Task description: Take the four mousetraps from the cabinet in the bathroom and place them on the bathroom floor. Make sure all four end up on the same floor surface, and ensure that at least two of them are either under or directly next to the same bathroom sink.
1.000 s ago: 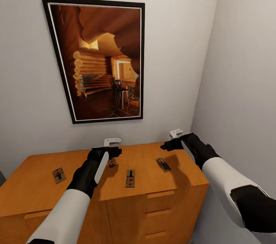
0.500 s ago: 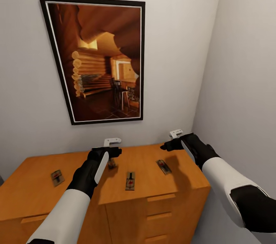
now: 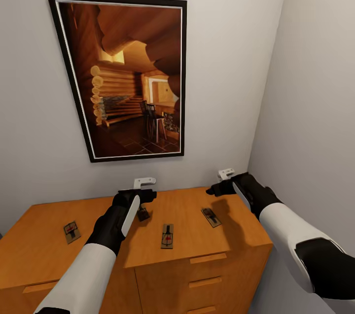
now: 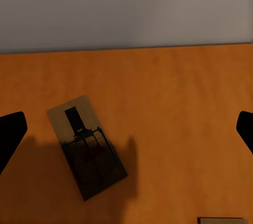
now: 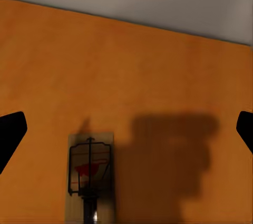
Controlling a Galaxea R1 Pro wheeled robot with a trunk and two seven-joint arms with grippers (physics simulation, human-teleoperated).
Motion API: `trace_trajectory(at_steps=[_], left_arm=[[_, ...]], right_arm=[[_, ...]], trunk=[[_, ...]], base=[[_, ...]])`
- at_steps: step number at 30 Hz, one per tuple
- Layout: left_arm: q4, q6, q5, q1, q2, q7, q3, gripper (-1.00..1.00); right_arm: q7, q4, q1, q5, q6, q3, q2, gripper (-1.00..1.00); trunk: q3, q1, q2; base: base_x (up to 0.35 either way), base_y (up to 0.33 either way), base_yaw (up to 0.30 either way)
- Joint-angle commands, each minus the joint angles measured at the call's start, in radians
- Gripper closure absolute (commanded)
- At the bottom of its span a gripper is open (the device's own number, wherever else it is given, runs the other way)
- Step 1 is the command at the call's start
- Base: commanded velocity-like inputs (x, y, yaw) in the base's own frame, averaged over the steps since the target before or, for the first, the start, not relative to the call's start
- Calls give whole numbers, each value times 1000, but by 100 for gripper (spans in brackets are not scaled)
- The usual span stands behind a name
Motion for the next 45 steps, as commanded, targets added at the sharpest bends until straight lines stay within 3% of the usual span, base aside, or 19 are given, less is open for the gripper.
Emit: trace_trajectory(at_steps=[1,45], left_arm=[[-1,4,9,-1,0,8,-1,-100],[0,4,9,-1,0,8,0,-100]], right_arm=[[4,1,-1,3,4,5,-1,-100],[4,13,-1,5,2,4,1,-100]], trunk=[[-2,0,-2],[-2,0,-2]], base=[[3,0,0],[41,0,0]])
